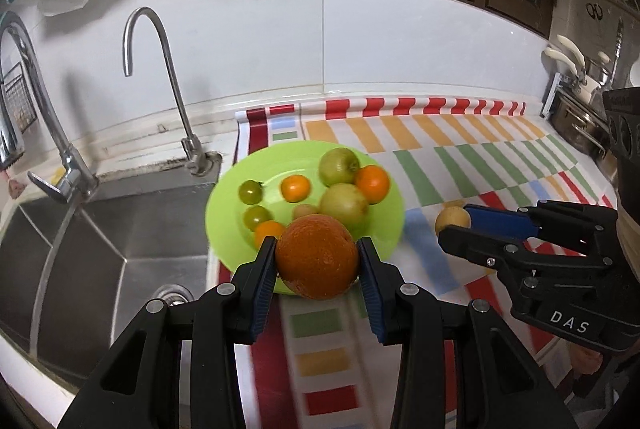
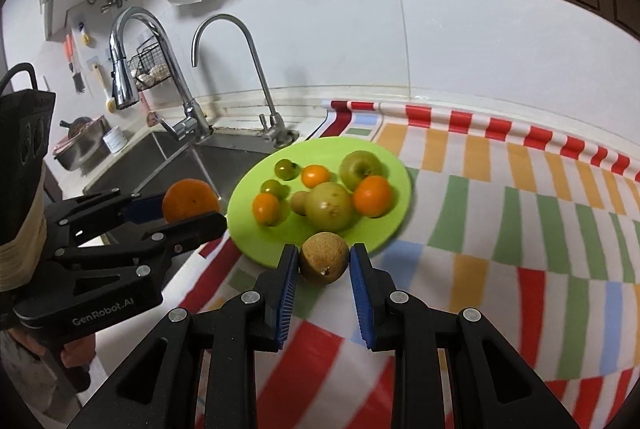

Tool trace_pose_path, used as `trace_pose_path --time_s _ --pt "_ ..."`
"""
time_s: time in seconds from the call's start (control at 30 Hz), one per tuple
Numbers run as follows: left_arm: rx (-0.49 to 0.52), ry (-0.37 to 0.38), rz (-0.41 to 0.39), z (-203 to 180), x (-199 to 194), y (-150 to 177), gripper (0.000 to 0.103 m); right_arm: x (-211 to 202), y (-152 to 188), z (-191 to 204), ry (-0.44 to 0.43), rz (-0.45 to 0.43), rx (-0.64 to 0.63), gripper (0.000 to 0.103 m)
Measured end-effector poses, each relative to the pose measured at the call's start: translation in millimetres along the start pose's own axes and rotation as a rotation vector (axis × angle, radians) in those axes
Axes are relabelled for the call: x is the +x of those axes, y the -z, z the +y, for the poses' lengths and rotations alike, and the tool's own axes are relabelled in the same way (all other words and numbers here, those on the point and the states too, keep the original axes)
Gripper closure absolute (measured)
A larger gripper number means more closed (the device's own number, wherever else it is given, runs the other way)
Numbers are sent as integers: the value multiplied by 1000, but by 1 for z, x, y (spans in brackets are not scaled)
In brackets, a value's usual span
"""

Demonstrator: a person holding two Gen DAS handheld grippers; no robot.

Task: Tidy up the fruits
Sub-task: 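Carry both fruits onto the green plate and open both tools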

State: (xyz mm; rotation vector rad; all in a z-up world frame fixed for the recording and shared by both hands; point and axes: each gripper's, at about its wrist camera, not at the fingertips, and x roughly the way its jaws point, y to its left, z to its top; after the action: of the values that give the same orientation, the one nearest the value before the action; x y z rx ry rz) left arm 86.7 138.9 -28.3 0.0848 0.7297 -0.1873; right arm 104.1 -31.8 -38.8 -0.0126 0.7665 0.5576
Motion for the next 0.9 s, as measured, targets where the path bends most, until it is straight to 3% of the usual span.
trace_pose_path --time_s 0.43,0.9 --pt "130 76 7 51 31 -14 64 44 -5 43 64 4 79 75" --pt "172 215 56 65 97 -27 64 89 -16 44 137 70 111 75"
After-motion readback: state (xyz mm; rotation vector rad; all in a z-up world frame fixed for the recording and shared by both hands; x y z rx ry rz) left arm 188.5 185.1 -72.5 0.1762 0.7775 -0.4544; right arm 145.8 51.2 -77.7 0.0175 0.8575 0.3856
